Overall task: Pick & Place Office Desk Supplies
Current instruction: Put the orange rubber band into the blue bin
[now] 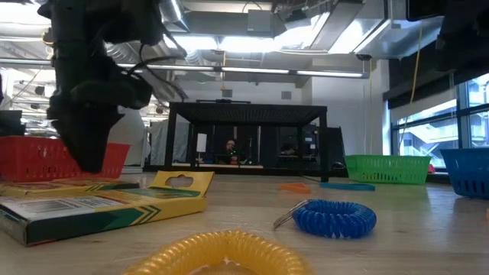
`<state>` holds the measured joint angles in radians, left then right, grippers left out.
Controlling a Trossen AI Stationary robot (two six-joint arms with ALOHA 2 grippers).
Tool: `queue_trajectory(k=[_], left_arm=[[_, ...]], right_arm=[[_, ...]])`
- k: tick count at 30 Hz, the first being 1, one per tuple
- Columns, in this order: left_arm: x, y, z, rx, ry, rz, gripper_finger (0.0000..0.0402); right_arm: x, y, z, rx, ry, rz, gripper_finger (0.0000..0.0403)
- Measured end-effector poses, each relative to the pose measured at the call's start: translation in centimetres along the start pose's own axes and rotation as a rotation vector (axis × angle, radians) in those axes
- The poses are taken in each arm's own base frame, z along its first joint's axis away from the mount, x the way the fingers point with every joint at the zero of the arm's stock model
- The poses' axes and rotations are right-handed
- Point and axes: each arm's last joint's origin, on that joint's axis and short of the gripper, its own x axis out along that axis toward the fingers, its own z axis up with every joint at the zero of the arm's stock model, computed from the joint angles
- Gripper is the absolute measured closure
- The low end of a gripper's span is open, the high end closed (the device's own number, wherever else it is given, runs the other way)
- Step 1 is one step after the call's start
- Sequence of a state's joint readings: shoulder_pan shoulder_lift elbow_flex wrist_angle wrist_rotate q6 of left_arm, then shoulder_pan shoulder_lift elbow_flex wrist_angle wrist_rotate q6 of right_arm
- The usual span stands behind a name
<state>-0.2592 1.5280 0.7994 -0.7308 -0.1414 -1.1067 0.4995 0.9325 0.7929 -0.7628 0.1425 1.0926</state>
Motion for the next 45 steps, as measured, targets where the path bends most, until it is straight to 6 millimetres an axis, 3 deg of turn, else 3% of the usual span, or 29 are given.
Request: queue_trajectory(k=[17, 22, 31, 40, 45], left_arm=[[1.9, -0.6, -0.3, 0.000, 0.076, 0.031, 0.0243], [2.0, -0.6, -0.2, 0.000, 0.084, 0.029, 0.0280], [2.0, -0.6, -0.2, 0.001, 0.077, 0.035, 0.0391], [1.5, -0.6, -0.1, -0.009, 0.051, 0.020, 0.0399], [-0.9, -1.6, 1.3, 0.012, -0.109, -0.009, 0.0399]], right_arm=[[0.0, 0.0, 0.0, -0.008, 0.000, -0.001, 0.0167], [0.0, 0.0, 0.0, -0.008, 0.000, -0.001, 0.0167], [0.0, 0.0, 0.0, -0.016, 0.001, -0.001, 0.0167], [0.0, 0.0, 0.0, -0.021, 0.001, -0.001, 0.0167], [0.0, 0.0, 0.0, -0.024, 0.001, -0.001, 0.0167]])
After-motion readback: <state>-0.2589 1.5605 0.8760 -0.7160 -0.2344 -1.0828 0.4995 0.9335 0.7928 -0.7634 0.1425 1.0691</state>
